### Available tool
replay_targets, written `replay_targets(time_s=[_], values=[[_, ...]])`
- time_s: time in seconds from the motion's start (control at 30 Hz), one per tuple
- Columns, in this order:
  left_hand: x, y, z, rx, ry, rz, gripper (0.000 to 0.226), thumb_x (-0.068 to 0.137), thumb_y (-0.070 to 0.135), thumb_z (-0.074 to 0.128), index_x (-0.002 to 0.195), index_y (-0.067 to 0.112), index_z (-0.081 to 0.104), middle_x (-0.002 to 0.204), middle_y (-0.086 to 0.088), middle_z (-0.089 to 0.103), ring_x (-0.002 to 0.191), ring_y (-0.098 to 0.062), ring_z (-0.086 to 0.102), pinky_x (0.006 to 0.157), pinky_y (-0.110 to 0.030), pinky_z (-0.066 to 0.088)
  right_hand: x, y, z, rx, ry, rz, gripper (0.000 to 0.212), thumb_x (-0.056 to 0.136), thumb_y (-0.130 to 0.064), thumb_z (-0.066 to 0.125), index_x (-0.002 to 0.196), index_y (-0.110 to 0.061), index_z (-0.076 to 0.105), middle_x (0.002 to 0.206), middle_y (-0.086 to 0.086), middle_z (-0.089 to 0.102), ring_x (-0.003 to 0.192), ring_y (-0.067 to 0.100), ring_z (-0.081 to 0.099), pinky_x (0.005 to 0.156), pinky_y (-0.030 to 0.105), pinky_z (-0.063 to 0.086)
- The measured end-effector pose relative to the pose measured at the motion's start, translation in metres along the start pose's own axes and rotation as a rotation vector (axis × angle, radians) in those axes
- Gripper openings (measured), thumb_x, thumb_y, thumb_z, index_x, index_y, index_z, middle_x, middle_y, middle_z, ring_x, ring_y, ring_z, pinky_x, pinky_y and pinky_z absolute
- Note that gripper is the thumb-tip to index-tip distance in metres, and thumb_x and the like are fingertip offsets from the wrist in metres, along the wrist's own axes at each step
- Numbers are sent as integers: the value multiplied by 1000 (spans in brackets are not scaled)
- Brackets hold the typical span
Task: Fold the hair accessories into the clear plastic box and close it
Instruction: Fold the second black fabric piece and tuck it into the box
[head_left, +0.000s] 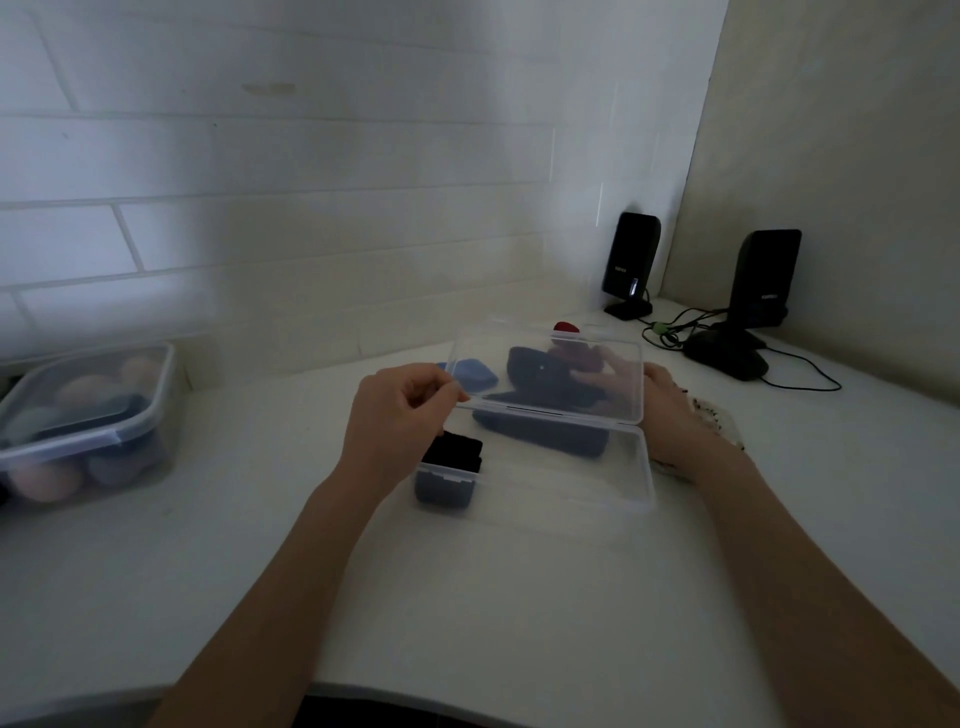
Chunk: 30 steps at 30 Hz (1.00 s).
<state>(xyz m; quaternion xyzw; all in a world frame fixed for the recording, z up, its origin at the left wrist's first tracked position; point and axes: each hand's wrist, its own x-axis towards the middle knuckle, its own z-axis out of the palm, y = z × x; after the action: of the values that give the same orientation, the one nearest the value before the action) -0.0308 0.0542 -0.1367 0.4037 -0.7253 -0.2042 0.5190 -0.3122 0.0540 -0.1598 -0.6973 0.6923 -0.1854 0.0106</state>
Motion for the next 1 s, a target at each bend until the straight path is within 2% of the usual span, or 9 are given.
replay_targets(time_s=[0.13,0.2,0.3,0.4,0.53,0.7,0.83,0.9,1.0], values=[[2,-2,1,-14,2,2,17,82,5,62,68,9,71,42,-4,52,39,-7,44,45,-11,35,-1,0,-3,70,122,42,19,89,-25,56,106,-23,62,115,7,64,112,28,49,96,40,42],[2,-3,1,-7,-4,6,16,83,6,62,70,9,71,45,-12,54,42,-16,47,47,-14,38,-4,1,-9,379,246,98,11,89,-18,56,99,-17,62,101,4,66,96,22,58,84,39,49],[2,-3,2,-29,-18,7,16,84,7,62,71,11,70,47,-20,53,43,-21,45,46,-12,38,-6,3,-23,778,461,198,5,91,-19,57,86,-21,58,89,-4,64,86,10,61,77,26,44],[1,-3,3,29,-23,32,16,83,9,61,69,13,69,45,-16,52,41,-28,44,49,-24,37,-9,-2,-37,1053,608,150,16,90,-17,59,77,-26,55,81,-7,64,75,0,63,75,23,47],[-3,2,5,31,-25,73,18,79,20,58,67,11,68,41,-11,48,39,-32,43,48,-30,34,-16,-18,-54,1218,668,-14,9,89,-15,61,84,-21,57,75,-6,72,74,13,68,69,26,54],[-6,4,4,141,29,150,19,79,23,56,66,13,66,39,11,39,38,-7,33,47,-19,28,-30,-45,-75,1373,439,-261,25,88,-20,61,113,-25,60,92,9,73,73,26,71,65,32,57],[-6,9,-1,154,83,216,14,81,33,54,77,24,65,50,13,51,46,-8,47,45,-11,30,-34,-72,-75,1355,288,-330,21,90,-18,56,105,-22,69,92,5,75,80,26,73,67,29,57],[-6,12,-2,31,70,215,21,82,38,52,92,25,64,65,12,61,58,-8,57,50,-14,40,-35,-80,-72,1343,191,-349,25,87,-23,58,110,-27,67,95,5,75,86,28,72,69,32,57],[-4,16,-3,-268,-43,101,42,81,47,51,117,26,58,101,6,69,93,-8,65,77,-25,51,-36,-91,-61,1309,-36,-391,37,86,-21,63,123,-26,60,110,6,72,97,30,70,73,39,58]])
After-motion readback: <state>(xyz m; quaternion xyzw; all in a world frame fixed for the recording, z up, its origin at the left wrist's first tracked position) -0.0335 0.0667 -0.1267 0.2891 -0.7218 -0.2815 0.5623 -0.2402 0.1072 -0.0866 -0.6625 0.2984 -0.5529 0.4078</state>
